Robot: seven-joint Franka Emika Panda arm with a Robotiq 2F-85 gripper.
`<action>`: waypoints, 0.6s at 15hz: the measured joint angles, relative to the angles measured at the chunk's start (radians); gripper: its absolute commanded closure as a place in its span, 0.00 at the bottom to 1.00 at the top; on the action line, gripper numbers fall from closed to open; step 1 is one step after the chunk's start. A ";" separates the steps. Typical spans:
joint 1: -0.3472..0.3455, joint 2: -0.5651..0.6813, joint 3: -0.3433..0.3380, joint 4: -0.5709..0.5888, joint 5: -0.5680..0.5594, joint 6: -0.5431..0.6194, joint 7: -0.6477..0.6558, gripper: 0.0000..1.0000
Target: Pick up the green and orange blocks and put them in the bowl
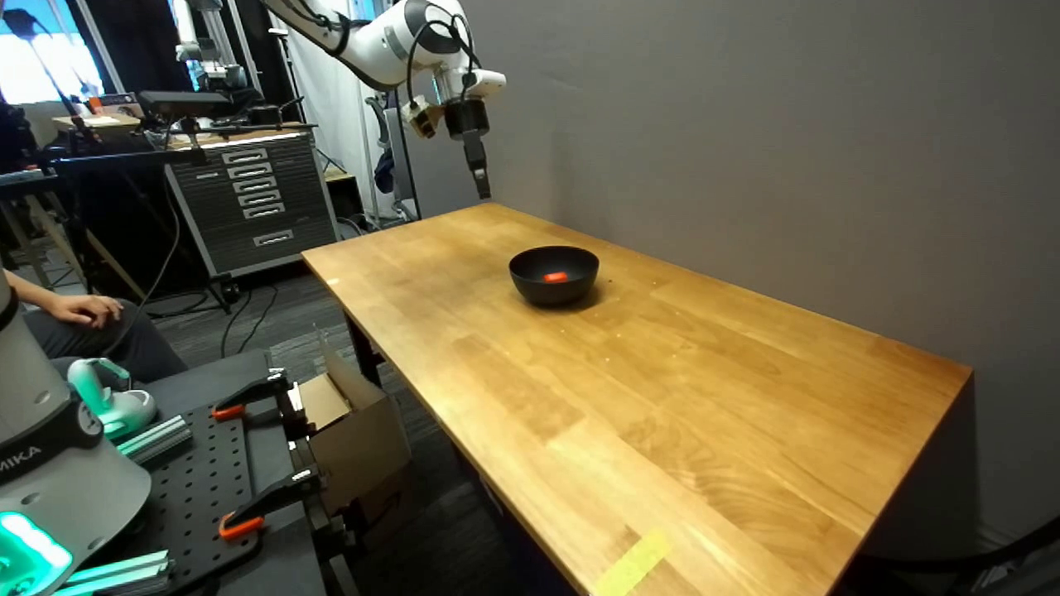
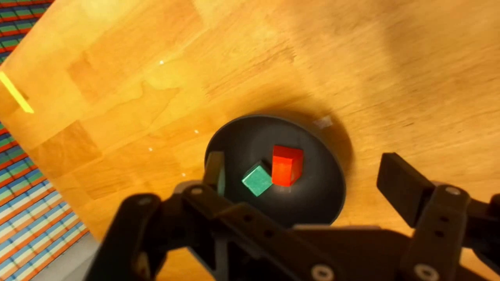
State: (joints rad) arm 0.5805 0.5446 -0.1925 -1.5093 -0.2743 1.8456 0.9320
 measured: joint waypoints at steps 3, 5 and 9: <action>-0.083 -0.134 0.120 -0.136 0.019 0.067 -0.041 0.00; -0.139 -0.220 0.183 -0.231 0.053 0.128 -0.076 0.00; -0.222 -0.392 0.257 -0.431 0.126 0.204 -0.120 0.00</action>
State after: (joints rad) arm 0.3590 0.1523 0.0641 -1.9399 -0.1481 2.0492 0.8121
